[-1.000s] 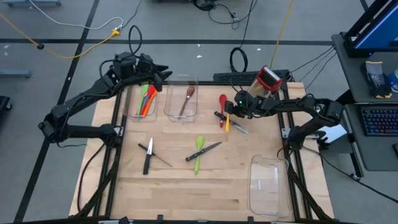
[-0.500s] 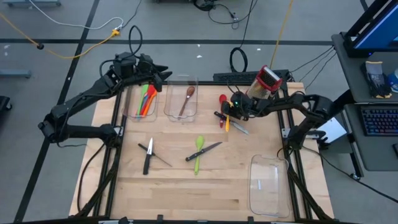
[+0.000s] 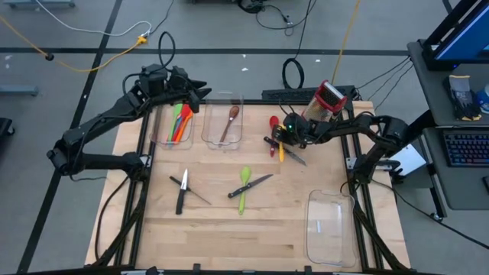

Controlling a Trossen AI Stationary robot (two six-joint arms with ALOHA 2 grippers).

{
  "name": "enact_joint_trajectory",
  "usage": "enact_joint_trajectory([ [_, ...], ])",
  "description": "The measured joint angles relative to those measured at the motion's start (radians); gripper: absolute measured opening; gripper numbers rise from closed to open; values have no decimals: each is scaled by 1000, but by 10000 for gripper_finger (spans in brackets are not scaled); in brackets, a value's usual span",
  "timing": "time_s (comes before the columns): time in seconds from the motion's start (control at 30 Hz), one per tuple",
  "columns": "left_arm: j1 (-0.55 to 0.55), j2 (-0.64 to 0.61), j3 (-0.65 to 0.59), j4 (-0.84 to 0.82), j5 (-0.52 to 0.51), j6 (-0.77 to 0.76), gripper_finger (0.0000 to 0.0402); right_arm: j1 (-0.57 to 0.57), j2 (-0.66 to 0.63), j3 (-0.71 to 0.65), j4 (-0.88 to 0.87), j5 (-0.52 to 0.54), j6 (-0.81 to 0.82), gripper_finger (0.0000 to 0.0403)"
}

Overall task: Pick & Place Kitchen Items
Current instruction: Put the yellow spatula into the left trans parent bin

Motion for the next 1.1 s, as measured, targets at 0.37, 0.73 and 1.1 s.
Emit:
enact_joint_trajectory([
  [0.37,0,0,0,0,1,-4,189,-5,-165,-2,-13,56,-63,10],
  [0.73,-46,0,0,8,161,-101,189,31,-438,-3,97,53,-164,10],
  [1.1,-241,58,-1,177,152,-353,189,37,-510,-1,448,-98,-214,10],
])
